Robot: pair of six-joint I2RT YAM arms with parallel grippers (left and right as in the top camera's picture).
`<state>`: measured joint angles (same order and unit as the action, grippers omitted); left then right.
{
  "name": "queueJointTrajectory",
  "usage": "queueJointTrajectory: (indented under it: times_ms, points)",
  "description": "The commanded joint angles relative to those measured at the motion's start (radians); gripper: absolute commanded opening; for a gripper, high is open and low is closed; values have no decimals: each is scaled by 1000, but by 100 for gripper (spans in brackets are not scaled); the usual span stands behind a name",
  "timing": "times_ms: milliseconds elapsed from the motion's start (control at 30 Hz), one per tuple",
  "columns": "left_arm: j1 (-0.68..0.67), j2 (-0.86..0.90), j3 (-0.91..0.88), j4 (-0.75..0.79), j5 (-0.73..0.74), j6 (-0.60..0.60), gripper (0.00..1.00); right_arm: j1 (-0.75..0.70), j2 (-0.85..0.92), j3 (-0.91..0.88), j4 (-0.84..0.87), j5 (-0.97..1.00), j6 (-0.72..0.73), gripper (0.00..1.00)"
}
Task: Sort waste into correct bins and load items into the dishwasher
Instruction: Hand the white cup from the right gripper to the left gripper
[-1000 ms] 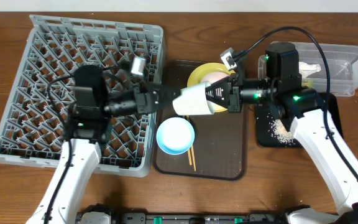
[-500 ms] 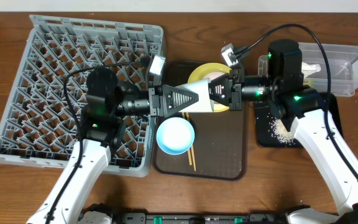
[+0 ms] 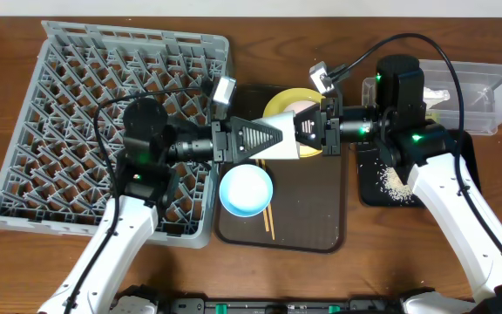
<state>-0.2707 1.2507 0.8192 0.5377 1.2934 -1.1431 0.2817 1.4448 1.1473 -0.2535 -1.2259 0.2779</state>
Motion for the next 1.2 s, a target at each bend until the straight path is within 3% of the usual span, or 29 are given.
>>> queueJointTrajectory:
  times_ms: [0, 100, 200, 400, 600, 933, 1167]
  points:
    - [-17, -8, 7, 27, 22, -6, 79, -4, 3, 4, 0, 47, -2, 1]
    - [-17, -8, 7, 29, 22, -3, 75, -4, 3, 4, 0, 47, -2, 1]
    - [-17, -8, 7, 29, 11, 19, 64, -4, 3, 4, -1, 47, -1, 1]
    - [-17, -8, 7, 29, 7, 80, 59, -4, 3, 4, -1, 47, -1, 1]
    - [-17, -6, 6, 28, 8, 245, 48, -4, 3, 4, -24, 45, -1, 2]
    - [-14, -3, 6, 25, 9, 373, 42, -14, 3, 4, -38, 45, -2, 32]
    - [58, -3, 6, -13, 20, 409, 39, -80, 3, 4, -105, 35, -2, 37]
